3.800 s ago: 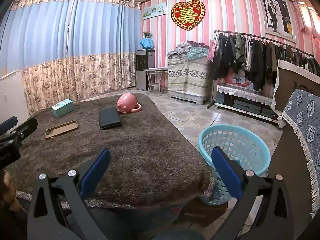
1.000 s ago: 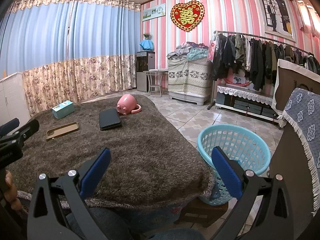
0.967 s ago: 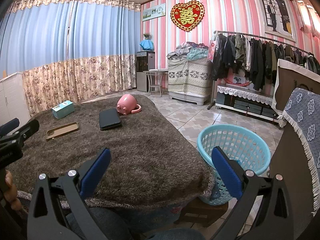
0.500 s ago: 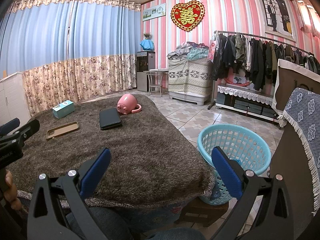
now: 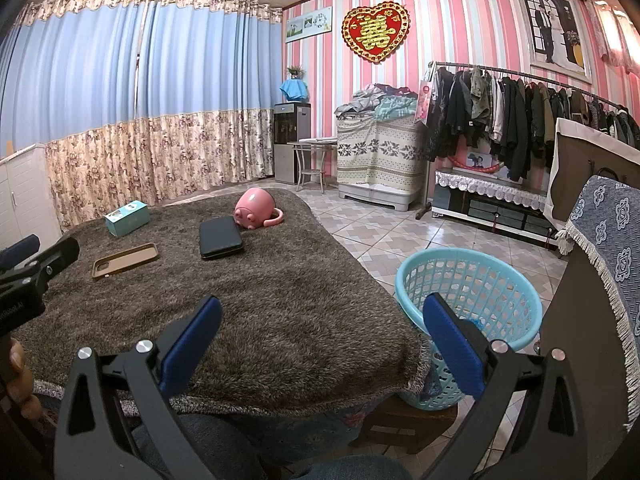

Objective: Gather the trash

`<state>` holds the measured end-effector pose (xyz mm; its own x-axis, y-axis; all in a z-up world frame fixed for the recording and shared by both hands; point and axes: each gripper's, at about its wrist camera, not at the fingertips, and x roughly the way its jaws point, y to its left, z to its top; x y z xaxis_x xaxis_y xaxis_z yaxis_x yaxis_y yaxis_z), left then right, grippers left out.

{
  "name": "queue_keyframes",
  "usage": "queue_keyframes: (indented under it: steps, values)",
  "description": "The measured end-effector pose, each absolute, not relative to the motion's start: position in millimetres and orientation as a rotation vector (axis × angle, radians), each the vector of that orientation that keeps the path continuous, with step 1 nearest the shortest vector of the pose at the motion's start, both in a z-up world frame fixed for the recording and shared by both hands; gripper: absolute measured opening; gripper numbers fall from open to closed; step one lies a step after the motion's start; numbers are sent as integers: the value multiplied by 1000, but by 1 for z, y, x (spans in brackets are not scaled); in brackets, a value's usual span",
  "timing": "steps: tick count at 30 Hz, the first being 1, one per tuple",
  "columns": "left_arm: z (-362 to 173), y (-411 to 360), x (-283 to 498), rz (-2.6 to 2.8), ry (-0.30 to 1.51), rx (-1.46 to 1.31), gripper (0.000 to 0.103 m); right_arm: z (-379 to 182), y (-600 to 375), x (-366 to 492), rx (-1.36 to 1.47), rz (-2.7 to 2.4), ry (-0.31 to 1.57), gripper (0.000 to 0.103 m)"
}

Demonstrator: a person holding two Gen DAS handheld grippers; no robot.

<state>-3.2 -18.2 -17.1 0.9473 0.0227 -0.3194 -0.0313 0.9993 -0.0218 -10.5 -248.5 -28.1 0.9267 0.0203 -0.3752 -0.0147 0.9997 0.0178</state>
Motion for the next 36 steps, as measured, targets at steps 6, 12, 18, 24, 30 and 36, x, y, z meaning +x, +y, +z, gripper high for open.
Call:
queue_keyframes:
  steps: [6,12,18,24,30,36]
  values:
    - [-17,-19,-3,26,325,-25,98,-28,-249,-11,16,18,385,99]
    - [-17,-19,-2,26,320,-24,98,-28,-248,-11,16,19,383,99]
    - [-17,-20,-3,29,321,-24,98,-28,-248,-11,15,19,383,99]
    - [-17,-20,-3,28,321,-25,98,-29,-248,-11,15,19,382,99]
    - [-17,-19,-3,29,321,-24,98,-29,-247,-11,15,19,381,98]
    - [-15,-18,2,36,327,-28,98,-29,-248,-11,16,19,382,99]
